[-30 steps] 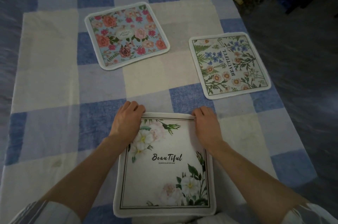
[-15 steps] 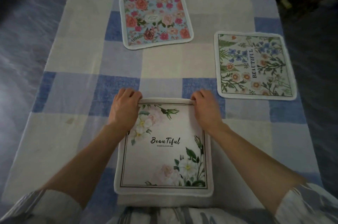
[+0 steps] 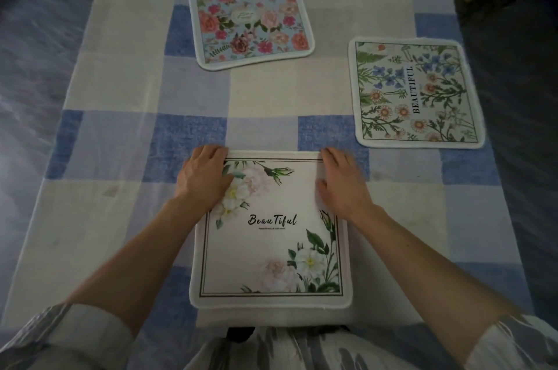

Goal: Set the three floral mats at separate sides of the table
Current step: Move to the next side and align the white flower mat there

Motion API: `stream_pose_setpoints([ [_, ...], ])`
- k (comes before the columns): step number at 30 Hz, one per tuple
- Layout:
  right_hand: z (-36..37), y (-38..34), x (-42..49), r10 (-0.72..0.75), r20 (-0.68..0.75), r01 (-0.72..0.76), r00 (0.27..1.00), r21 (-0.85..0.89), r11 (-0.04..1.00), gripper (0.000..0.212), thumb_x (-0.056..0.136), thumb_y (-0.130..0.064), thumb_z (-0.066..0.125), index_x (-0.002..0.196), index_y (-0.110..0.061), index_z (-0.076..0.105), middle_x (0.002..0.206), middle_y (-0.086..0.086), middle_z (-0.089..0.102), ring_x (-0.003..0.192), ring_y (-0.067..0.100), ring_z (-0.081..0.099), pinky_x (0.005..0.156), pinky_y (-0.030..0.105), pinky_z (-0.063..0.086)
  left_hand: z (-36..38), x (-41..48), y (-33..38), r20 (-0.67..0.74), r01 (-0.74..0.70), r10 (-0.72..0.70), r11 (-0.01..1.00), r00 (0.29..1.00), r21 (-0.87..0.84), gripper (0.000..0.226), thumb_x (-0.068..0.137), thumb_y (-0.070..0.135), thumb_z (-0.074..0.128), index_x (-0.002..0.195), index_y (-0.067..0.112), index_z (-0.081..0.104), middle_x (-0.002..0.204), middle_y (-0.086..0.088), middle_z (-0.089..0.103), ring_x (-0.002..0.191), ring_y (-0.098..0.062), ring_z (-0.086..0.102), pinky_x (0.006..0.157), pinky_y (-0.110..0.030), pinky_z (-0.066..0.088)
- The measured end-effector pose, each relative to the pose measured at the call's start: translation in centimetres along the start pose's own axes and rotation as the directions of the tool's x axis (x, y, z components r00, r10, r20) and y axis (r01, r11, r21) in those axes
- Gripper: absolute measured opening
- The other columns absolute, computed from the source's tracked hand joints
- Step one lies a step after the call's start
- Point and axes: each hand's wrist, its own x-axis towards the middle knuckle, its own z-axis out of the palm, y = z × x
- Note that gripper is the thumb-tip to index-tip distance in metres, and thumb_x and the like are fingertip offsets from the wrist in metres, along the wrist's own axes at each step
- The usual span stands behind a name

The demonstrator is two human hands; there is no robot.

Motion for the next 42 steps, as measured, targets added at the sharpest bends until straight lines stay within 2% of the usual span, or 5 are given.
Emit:
stream_pose_setpoints([
  [4,0.2,-0.6,-0.3,0.018,0.038,-0.016,0.999,-0.051,0.999,0.070,0.092,-0.030,0.058,0.148,-0.007,0.024,0.155,0.011,0.025,0.143,0.032,0.019,0.117,0.046,0.022,-0.2,-0.2,-0.2,0.023,-0.024,0.025,0.999,0.999,-0.035,0.050,0.087,0.029,0.064,0.132,0.011,0.049,0.137,-0.007,0.046,0.124,-0.028,0.041,0.097,-0.042,0.043],
  [15,-0.4,-1.3,-1.2,0.028,0.021,-0.024,0.999,-0.135,0.991,0.064,0.088,-0.029,0.061,0.141,-0.008,0.033,0.148,0.012,0.035,0.137,0.030,0.031,0.113,0.043,0.029,0.5,-1.9,-0.5,-0.029,-0.096,0.097,0.995,0.995,0.009,0.045,0.087,0.029,0.063,0.126,0.010,0.050,0.138,-0.008,0.044,0.124,-0.029,0.038,0.098,-0.042,0.041],
  [25,2.1,-4.4,-10.8,0.041,-0.012,-0.042,0.999,-0.075,0.996,0.052,0.090,-0.024,0.060,0.137,-0.011,0.041,0.154,0.009,0.028,0.142,0.026,0.025,0.110,0.039,0.034,1.4,-8.8,-0.7,-0.044,-0.187,0.188,0.982,0.981,0.019,0.046,0.081,0.033,0.067,0.121,0.015,0.054,0.133,-0.007,0.049,0.121,-0.028,0.041,0.096,-0.042,0.040],
  [32,4.5,-4.8,-16.3,-0.005,-0.017,0.005,1.000,0.033,0.999,0.050,0.090,-0.024,0.061,0.136,-0.011,0.047,0.147,0.007,0.038,0.136,0.024,0.035,0.108,0.039,0.039,2.9,-16.5,-0.3,-0.033,-0.234,0.234,0.972,0.972,0.016,0.052,0.079,0.032,0.071,0.124,0.011,0.055,0.135,-0.011,0.050,0.123,-0.031,0.044,0.097,-0.044,0.044],
  [42,7.5,-4.8,-20.9,-0.144,-0.039,0.145,0.989,0.023,0.989,0.053,0.080,-0.016,0.069,0.129,-0.005,0.052,0.143,0.013,0.042,0.135,0.031,0.037,0.110,0.040,0.037,5.2,-23.6,0.5,0.051,-0.260,0.257,0.962,0.965,0.078,0.041,0.085,0.034,0.065,0.122,0.016,0.057,0.139,-0.007,0.048,0.124,-0.026,0.046,0.101,-0.040,0.044],
])
